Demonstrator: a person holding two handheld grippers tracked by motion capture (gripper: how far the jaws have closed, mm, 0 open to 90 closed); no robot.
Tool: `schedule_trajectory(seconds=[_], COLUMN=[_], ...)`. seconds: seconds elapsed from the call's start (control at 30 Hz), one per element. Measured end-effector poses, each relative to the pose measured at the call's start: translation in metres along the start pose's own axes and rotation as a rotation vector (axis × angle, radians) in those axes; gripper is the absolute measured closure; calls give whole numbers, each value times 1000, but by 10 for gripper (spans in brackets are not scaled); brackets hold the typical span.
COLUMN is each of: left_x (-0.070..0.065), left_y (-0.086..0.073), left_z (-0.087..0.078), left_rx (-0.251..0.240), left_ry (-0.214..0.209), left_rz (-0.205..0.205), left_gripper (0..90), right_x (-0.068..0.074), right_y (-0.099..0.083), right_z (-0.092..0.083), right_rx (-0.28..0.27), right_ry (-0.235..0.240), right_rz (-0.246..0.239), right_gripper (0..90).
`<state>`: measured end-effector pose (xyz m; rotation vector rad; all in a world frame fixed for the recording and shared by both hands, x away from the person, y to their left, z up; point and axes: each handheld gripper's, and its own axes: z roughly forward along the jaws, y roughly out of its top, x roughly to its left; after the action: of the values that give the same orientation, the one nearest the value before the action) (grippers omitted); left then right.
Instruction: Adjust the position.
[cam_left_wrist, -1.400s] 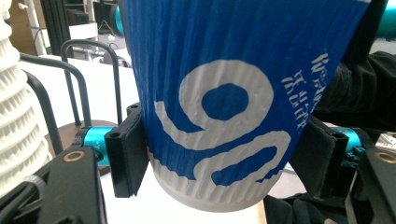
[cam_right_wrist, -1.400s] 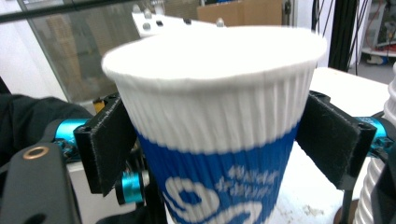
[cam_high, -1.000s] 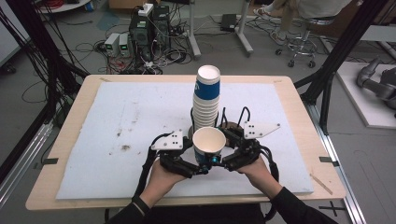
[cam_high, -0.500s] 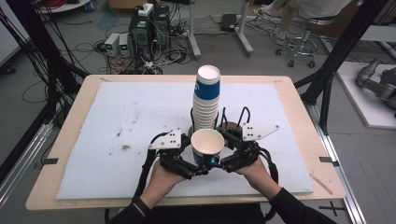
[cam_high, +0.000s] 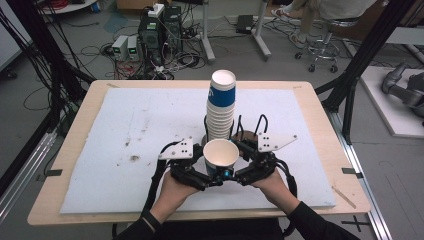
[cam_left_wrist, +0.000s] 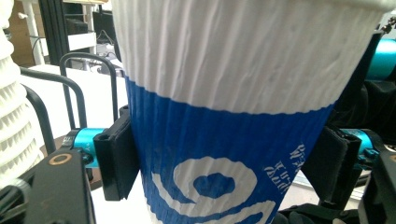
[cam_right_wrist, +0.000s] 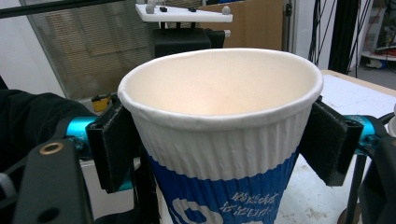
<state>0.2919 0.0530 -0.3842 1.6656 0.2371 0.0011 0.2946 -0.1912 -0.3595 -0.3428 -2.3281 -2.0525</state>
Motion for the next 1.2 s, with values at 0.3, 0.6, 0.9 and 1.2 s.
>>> schedule_trajectory(seconds=[0.3,0.6,0.9,1.2], left_x=[0,1,-1,4], left_y=[0,0,0,1], left_z=[0,2,2,-21], left_rx=[10,31,40,37], left_ry=[-3,-12,10,87], left_rz=[8,13,21,18], left_gripper=[251,254,187,147], right_x=[-1,-3,-2,-9], right_y=[0,-1,1,3], right_z=[0,1,0,-16], right_rx=[4,14,9,-10], right_ry=[3,30,10,-60], right_rz=[-1,34,11,-12], right_gripper=[212,185,203,204])
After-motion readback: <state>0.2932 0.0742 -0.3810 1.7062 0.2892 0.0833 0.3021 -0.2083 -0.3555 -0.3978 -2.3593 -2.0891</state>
